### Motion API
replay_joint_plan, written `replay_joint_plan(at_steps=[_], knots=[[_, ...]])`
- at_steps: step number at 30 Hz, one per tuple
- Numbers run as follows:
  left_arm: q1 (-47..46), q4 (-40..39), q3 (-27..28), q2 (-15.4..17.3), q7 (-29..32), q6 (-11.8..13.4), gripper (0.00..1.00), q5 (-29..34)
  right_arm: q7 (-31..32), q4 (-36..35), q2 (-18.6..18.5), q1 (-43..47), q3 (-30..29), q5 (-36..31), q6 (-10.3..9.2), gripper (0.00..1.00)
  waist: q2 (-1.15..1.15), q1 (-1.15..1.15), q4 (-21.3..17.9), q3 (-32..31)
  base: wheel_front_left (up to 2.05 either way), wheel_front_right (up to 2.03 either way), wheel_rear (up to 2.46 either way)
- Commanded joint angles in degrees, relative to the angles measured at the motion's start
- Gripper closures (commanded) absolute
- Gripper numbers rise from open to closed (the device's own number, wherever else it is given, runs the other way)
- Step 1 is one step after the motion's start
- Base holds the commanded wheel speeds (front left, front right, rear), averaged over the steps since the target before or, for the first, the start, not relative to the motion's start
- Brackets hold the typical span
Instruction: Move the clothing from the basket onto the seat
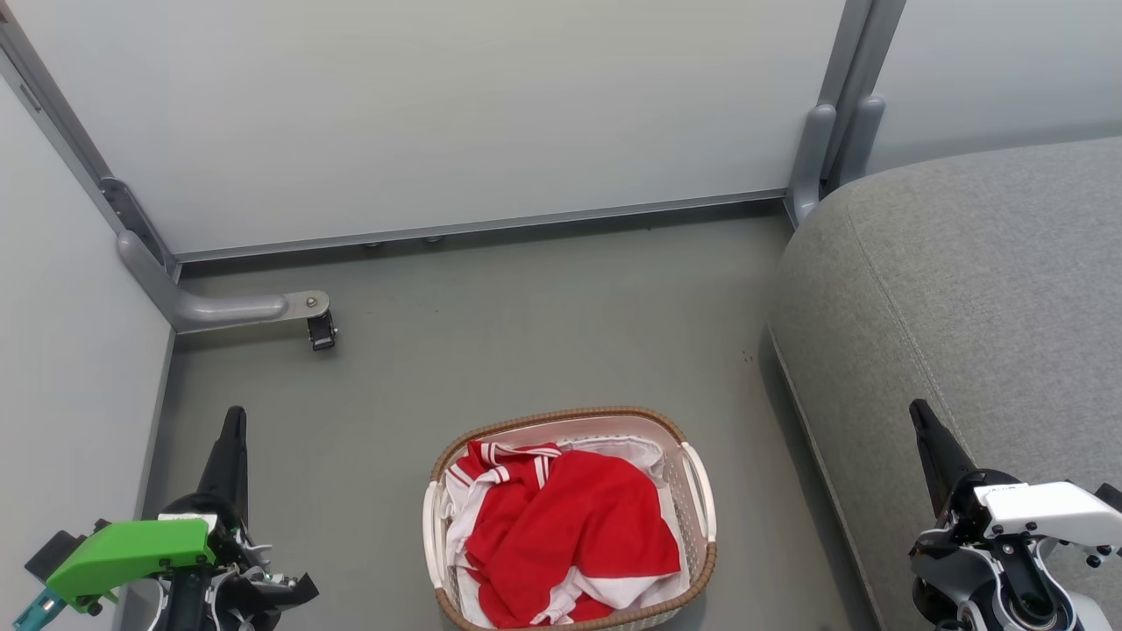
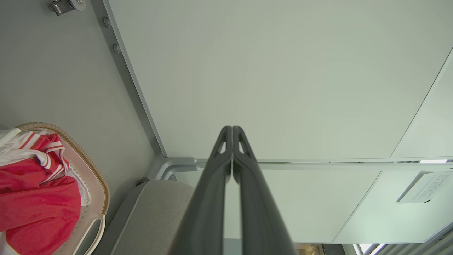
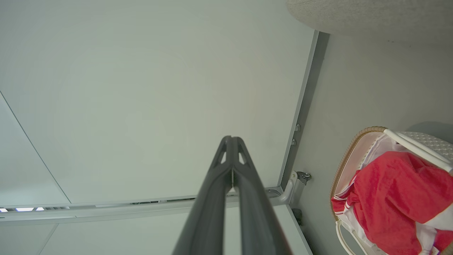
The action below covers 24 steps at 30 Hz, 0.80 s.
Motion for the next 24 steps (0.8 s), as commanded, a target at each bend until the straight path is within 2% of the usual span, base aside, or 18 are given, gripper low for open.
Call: replay_joint_plan(at_steps=[1, 5, 6, 17, 24], knots=[[-0.6, 0.0, 0.1, 0.0, 0.2, -0.3, 1.0, -0.2, 0.0, -0.2, -0.3, -0.4, 0.0, 0.2, 0.0, 1.0, 0.0, 0.0, 0.0, 0.0, 0.0, 0.0, 0.0], [-0.6, 0.0, 0.1, 0.0, 0.2, -0.3, 1.0, -0.2, 0.0, -0.2, -0.3, -0.4, 0.0, 0.2, 0.0, 1.0, 0.0, 0.0, 0.0, 0.0, 0.0, 0.0, 0.0], [0.0, 0.1, 0.0, 0.0, 0.0, 0.0, 0.0, 0.0, 0.0, 0.1, 0.0, 0.0, 0.0, 0.0, 0.0, 0.0, 0.0, 0.0, 0.0, 0.0, 0.0, 0.0, 0.0], [2.3, 0.2, -1.5, -0.3, -2.3, 0.1, 0.0, 1.2, -2.3, 1.6, 0.5, 1.4, 2.1, -0.7, -0.02, 0.0, 0.0, 0.0, 0.0, 0.0, 0.0, 0.0, 0.0], [3.2, -1.5, -2.0, -0.2, -4.2, 0.0, 0.0, 4.4, -4.2, 2.1, 0.4, 1.3, 2.3, -3.6, -0.02, 0.0, 0.0, 0.0, 0.0, 0.0, 0.0, 0.0, 0.0]])
